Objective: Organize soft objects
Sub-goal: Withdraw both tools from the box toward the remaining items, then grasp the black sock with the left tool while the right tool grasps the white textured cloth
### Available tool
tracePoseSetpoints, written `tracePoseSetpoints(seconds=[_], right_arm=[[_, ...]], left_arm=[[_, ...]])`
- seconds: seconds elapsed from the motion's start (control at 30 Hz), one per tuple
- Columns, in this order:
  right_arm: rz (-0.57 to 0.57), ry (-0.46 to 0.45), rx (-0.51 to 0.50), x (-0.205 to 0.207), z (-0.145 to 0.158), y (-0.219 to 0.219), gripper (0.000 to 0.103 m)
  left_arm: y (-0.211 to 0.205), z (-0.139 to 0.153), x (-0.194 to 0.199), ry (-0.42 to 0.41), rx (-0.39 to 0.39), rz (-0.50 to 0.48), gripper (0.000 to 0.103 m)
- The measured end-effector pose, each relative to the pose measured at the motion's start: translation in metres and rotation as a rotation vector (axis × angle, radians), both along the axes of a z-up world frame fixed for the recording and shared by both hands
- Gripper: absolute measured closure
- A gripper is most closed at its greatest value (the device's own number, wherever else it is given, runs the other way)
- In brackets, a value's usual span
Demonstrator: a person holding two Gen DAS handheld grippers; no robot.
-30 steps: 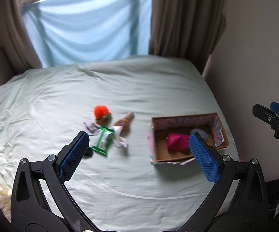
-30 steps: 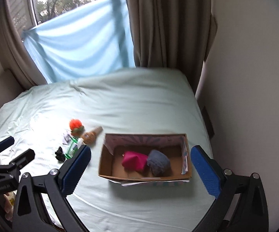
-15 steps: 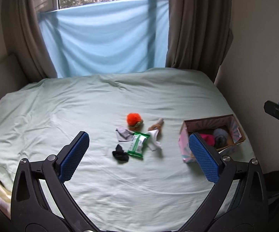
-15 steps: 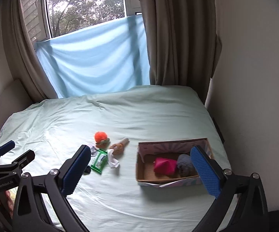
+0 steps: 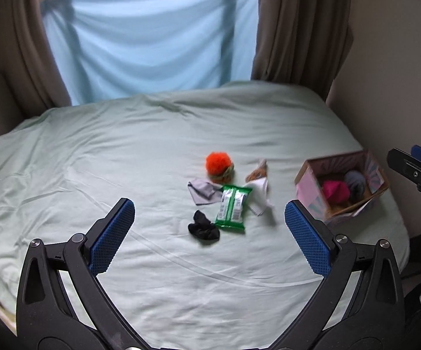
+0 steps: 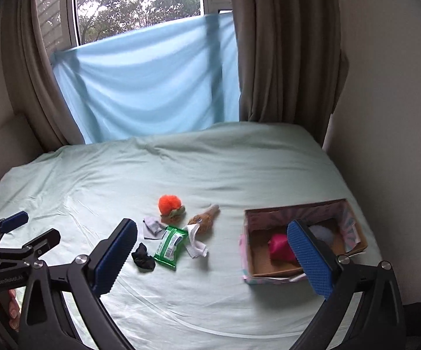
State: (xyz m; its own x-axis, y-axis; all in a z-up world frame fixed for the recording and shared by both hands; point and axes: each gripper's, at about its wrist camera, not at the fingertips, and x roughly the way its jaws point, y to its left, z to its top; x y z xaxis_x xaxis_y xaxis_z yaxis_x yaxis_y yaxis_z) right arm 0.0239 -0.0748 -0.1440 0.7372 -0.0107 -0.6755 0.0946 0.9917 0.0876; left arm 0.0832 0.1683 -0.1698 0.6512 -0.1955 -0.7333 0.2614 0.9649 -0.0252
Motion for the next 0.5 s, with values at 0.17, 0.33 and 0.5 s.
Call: tracePoseSetpoints(seconds=[0.17, 0.33, 0.5], right_arm=[[0.028, 0.034, -0.029, 0.024, -0.06, 0.021, 0.001], [0.05, 0.044, -0.06, 0.046, -0.115, 0.035, 0.001], [0.086, 0.077, -0.092, 0.07, -0.178, 0.043, 0.007]], left_arm=[[0.003, -0.066, 0.025, 0.032, 0.012, -0.047, 0.001], [0.002, -0.13, 0.041, 0.064, 0.014, -0.089, 0.001], [-0.004, -0.192, 0.057, 0.087, 0.034, -0.117, 0.001]])
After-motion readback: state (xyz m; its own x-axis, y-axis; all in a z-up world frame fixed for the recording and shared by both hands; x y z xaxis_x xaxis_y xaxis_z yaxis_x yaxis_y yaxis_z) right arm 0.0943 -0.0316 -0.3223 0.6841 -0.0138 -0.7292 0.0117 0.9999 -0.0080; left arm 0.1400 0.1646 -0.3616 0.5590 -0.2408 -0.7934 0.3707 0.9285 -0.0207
